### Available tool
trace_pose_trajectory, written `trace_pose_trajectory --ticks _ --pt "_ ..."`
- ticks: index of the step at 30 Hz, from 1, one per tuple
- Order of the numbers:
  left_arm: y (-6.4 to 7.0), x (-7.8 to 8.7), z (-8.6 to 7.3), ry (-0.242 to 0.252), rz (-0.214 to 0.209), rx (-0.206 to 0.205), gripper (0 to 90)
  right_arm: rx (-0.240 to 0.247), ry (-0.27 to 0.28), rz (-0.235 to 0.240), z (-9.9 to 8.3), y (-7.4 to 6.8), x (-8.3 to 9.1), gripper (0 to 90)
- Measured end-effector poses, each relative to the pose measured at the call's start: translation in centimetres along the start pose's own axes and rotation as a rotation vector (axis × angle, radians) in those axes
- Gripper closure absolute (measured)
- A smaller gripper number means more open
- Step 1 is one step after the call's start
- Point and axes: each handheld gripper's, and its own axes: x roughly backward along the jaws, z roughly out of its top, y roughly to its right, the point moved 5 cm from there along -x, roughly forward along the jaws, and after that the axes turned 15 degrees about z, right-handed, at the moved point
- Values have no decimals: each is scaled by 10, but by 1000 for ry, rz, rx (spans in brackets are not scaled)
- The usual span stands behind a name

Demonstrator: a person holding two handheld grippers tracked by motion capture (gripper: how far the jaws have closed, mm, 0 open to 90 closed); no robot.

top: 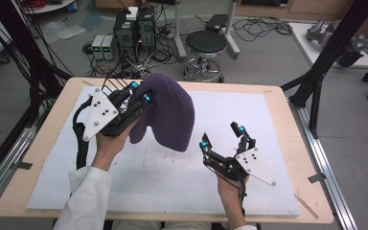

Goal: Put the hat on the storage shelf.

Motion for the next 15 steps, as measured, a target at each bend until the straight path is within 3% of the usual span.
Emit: trace_pose_trajectory --ticks 2,4,5,11,13,15 --pt "0 0 1 2 2 -1 769 6 2 48 4 -8 -15 111" --pt "0 -1 0 0 4 2 769 4 4 57 4 -10 -18 111" --pt "0 -1 0 -2 4 2 769 -13 18 87 7 -16 -29 111" --pt "-2 -1 0 3 2 2 767 -33 13 157 9 -28 -55 112" --pt "-7 0 0 4 11 1 767 -54 -18 203 7 -35 -69 253" --pt "-9 0 1 7 15 1 767 -69 -41 208 5 -39 -75 488"
